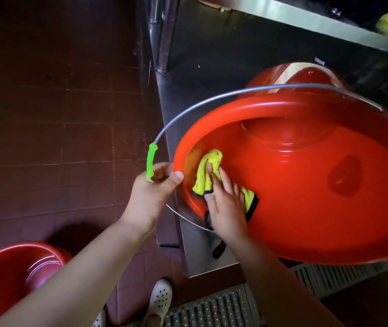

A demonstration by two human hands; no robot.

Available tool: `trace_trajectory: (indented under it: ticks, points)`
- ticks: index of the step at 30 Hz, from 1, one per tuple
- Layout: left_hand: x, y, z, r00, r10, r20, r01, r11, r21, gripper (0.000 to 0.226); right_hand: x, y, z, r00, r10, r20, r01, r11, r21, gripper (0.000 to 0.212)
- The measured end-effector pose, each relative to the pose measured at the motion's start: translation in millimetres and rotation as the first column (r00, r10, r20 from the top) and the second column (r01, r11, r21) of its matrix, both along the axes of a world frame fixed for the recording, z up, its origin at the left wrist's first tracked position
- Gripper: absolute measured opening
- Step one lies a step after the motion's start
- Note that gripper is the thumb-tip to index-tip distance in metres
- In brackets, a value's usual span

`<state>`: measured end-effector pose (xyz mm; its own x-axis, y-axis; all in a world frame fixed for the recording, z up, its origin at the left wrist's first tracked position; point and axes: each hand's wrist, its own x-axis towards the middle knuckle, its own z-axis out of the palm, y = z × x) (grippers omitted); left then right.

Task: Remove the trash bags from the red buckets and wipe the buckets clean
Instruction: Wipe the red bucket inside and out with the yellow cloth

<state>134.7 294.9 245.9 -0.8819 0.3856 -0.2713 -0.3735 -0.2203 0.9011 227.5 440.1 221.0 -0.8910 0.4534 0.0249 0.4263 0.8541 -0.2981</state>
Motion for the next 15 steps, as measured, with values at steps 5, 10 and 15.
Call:
trace_trajectory:
  ticks: [5,10,15]
  points:
    - [-19.4,-1.7,28.1,0.992,-0.002,-0.127,0.002,1.0,-0.003,0.017,-43.2,71.7,-8.4,0.98,-0.121,0.159,0.111,0.991,0.069,0.055]
    - [-34.7,-5.4,37.0,0.988,0.024,-0.155,-0.024,1.0,0.005,0.021,-70.2,129.5,-8.3,0.934,-0.215,0.286,0.181,0.973,0.14,0.053]
    - [-14.2,-6.1,12.3,0.998,0.028,-0.053,-0.026,0.998,0.054,0.016,-77.8,124.9,-9.7,0.912,-0.246,0.328,0.217,0.968,0.124,0.053]
